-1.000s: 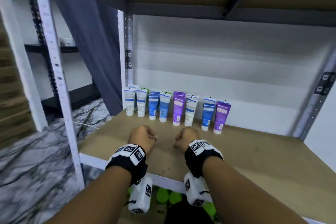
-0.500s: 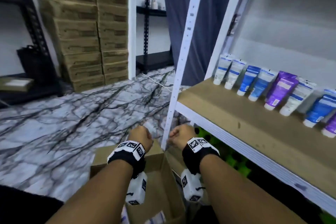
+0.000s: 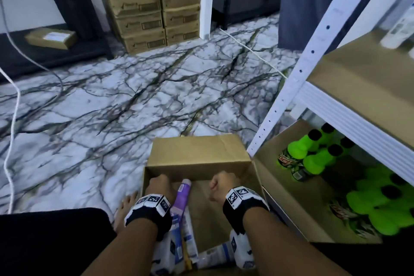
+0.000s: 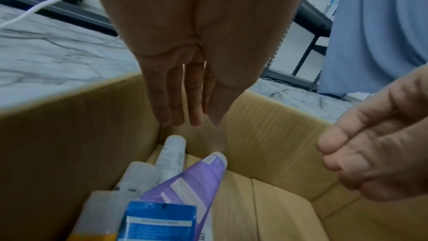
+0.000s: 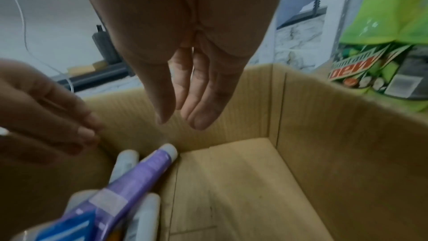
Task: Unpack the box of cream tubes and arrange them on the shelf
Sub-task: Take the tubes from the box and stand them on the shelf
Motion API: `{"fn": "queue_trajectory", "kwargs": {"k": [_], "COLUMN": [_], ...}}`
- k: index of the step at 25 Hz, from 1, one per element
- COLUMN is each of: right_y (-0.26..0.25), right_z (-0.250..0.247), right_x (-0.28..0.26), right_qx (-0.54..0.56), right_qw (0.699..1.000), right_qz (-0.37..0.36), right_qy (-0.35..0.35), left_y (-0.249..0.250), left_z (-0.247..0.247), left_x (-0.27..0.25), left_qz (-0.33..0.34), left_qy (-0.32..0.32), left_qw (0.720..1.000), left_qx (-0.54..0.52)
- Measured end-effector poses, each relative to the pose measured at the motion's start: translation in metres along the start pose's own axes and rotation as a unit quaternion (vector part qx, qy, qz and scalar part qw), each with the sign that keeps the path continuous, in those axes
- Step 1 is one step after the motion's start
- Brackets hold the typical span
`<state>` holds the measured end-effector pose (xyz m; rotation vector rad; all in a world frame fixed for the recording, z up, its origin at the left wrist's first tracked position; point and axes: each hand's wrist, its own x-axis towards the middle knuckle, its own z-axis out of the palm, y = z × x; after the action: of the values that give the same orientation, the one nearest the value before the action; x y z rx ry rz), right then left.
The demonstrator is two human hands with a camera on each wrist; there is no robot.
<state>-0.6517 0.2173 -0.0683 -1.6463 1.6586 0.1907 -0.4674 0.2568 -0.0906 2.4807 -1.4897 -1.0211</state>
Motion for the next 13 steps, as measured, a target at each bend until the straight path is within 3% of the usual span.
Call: {"fn": "queue_trajectory", "kwargs": {"k": [6,13], "right_y": [0.002,0.006], "right_z": [0.055,0.095], "right_x": [0.036,0.053], "right_qx": [-0.070,0.011], "right_qw": [0.991,0.982], "right_qz": [0.000,-0.023], "right_qy": [-0.114,-0.189], "left_y": [-0.002,-0.002], "left_z": [0.036,0.064], "left_x": [0.044,0.069], "left_qz": [-0.037,-0.046], "left_qy": [-0.038,-0.053], "left_qw": [0.999,0.998], "left_qx": [-0.009,0.005]}}
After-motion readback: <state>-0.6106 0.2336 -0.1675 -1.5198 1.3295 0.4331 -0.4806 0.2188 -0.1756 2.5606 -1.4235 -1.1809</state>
